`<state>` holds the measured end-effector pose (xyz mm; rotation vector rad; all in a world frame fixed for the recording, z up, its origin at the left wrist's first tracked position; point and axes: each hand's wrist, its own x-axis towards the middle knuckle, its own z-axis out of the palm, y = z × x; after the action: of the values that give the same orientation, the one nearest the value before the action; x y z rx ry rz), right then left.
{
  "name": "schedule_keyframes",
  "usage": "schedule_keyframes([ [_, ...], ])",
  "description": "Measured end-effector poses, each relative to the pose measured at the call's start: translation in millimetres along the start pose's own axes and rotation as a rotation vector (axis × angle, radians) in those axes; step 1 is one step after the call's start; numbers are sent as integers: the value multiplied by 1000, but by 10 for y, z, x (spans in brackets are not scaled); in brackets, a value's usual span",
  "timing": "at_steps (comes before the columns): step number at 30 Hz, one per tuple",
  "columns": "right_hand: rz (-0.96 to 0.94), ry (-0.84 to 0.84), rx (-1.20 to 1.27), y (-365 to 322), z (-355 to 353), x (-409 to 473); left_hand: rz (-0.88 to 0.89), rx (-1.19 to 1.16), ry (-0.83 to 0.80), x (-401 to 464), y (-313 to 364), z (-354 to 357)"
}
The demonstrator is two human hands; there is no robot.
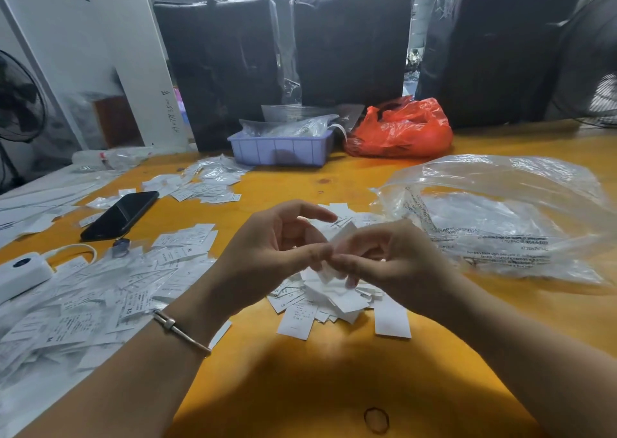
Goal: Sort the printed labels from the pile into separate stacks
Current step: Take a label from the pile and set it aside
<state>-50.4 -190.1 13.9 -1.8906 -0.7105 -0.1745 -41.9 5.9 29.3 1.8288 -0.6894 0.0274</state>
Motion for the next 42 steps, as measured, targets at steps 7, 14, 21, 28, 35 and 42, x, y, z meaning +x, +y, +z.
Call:
schedule_keyframes([
  [7,2,78,106,-8,-51,-3,-58,-30,18,13,-7,-52],
  [14,-172,488,-71,-185,-234,-3,34,46,57,2,0,-16],
  [21,-414,495,-251,-292,-140,-70,81,69,73,-6,24,-18],
  [28,-443,576,-497,-223,-132,-75,93,128,77,-7,4,-4],
  [35,-117,254,-340,-168,-120,-26,88,53,65,-8,23,-19],
  [42,-95,193,-151,-132,-121,-12,65,11,11,-13,23,-12],
])
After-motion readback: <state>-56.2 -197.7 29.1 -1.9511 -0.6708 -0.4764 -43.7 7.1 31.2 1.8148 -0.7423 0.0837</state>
